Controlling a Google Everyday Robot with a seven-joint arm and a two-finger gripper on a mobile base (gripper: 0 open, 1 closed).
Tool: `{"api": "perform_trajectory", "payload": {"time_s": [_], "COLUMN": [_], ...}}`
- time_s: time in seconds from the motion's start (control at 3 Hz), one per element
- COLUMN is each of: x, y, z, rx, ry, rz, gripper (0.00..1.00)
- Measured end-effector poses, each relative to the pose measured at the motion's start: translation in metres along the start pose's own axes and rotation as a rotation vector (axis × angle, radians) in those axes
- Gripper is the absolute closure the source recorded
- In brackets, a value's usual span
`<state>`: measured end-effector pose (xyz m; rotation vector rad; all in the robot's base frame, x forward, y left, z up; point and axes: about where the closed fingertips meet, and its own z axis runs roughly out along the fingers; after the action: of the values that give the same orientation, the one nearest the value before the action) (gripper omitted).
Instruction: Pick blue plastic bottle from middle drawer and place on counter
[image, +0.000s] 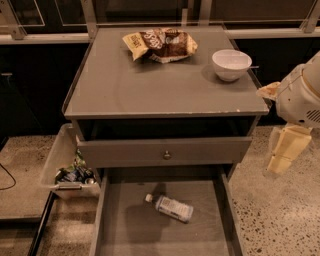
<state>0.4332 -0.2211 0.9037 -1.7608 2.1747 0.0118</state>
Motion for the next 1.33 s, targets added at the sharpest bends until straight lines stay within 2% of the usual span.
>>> {"api": "perform_trajectory", "payload": {"time_s": [0.33,0.67,1.0,1.33], "x": [0.008,0.026,0.043,0.058], "y": [0.018,0.041,0.059,0.069], "z": [0.032,0.088,0.139,0.190], "rx": [-0.056,-0.129,-0.165,-0.176], "ry": [-0.018,-0.076,-0.141,-0.210], "rz": [0.032,0.056,0.039,-0.014], "gripper": [0.00,0.00,0.00,0.00]}}
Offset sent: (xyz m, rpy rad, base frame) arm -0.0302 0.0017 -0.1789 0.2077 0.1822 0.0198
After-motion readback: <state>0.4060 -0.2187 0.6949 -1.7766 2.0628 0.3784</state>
